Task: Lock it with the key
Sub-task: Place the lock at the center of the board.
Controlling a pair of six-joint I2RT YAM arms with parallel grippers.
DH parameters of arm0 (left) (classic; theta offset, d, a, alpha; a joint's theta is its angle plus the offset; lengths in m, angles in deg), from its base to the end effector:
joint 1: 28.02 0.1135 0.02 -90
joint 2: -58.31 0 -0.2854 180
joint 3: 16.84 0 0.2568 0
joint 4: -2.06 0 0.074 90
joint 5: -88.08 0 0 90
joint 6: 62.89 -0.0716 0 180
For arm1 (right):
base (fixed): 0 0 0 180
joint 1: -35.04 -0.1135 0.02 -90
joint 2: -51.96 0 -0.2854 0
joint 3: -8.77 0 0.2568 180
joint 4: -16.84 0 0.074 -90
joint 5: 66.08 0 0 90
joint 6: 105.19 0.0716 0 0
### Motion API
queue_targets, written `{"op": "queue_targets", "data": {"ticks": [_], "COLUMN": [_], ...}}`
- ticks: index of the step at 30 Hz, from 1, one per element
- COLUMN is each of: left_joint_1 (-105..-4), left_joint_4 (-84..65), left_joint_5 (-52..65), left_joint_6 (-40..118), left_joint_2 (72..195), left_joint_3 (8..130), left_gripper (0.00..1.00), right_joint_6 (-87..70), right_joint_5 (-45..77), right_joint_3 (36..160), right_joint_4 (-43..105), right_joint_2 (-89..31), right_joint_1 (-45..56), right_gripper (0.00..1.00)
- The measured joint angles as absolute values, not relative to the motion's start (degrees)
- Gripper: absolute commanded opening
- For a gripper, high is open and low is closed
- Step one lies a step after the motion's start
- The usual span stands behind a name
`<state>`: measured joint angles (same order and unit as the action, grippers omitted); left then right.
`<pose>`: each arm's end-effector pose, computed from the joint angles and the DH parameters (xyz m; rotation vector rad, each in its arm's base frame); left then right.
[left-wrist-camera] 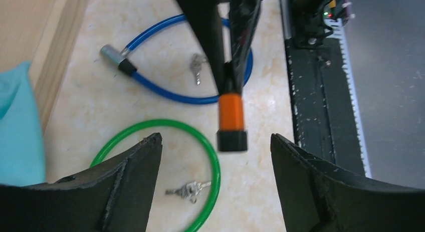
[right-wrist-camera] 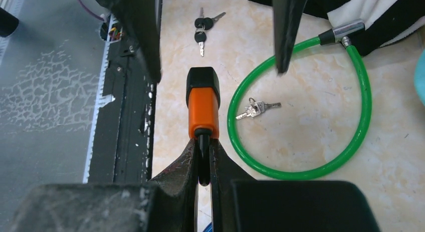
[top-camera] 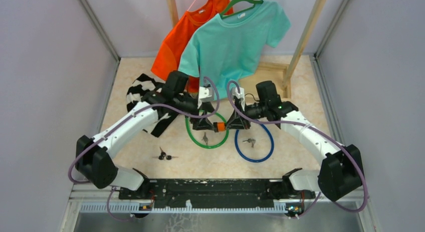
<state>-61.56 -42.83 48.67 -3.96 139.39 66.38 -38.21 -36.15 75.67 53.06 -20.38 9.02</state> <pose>0.2362 -0.2230 0.3240 1.5188 1.5736 -1.0321 0.2163 0.1747 0.2882 -1.3369 1.6471 1.2109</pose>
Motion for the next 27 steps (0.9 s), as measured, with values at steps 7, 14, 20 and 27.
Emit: {"op": "queue_targets", "data": {"ticks": [7, 14, 20, 27], "left_joint_1": [-66.2, -66.4, -66.5, -66.5], "left_joint_4": [-37.8, -35.6, -35.8, -36.9], "left_joint_5": [51.0, 51.3, 51.2, 50.3], "left_joint_6": [1.0, 2.4, 2.0, 0.0], "left_joint_2": [142.6, 143.2, 143.3, 143.3], "left_joint_3": [66.4, 65.4, 64.3, 64.3], "left_gripper": [0.75, 0.58, 0.35, 0.00], "right_joint_6": [-36.0, -34.6, -34.3, -33.9], "right_joint_5": [-37.7, -38.2, -38.2, -36.9], "right_joint_3": [76.0, 76.0, 76.8, 77.1], "right_joint_4": [51.3, 49.8, 49.6, 49.6], "right_joint_2": [-21.0, -21.0, -21.0, -21.0], "right_joint_1": [8.8, 8.8, 8.8, 8.6], "right_gripper": [0.00, 0.00, 0.00, 0.38]}}
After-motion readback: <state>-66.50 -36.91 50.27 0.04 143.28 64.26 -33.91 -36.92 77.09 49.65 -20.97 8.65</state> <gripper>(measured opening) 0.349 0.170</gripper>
